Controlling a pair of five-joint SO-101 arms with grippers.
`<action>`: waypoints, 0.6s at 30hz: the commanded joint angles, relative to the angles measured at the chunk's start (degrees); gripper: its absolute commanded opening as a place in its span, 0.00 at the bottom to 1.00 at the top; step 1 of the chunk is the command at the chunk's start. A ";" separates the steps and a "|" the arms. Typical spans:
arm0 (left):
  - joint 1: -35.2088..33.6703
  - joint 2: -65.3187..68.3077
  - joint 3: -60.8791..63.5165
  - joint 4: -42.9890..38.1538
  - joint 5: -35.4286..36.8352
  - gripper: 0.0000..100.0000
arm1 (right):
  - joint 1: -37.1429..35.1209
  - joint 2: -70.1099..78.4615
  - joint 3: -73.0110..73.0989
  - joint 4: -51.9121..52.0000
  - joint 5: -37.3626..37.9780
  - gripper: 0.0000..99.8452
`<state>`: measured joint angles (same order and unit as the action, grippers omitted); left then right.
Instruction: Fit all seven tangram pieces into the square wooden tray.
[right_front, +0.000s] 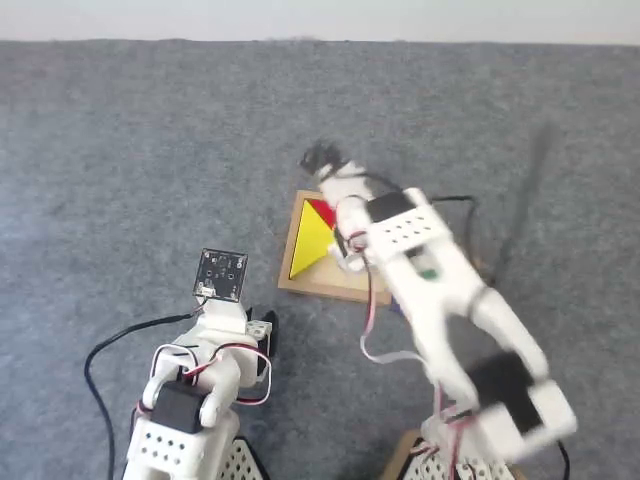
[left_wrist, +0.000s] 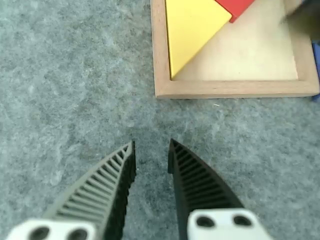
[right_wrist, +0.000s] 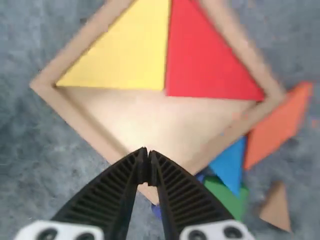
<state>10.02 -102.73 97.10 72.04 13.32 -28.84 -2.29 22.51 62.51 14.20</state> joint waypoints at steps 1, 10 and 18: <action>0.09 -0.97 -0.66 0.09 0.35 0.11 | 6.64 -18.77 4.66 1.27 -1.76 0.01; 0.09 -0.97 -0.66 0.09 0.35 0.11 | 25.80 -29.58 19.96 -7.34 8.79 0.01; 0.09 -0.97 -0.66 0.09 0.35 0.11 | 28.70 -23.87 21.63 -11.65 8.97 0.01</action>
<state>10.02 -102.73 97.10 72.04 13.32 -1.32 -27.52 45.27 52.57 22.46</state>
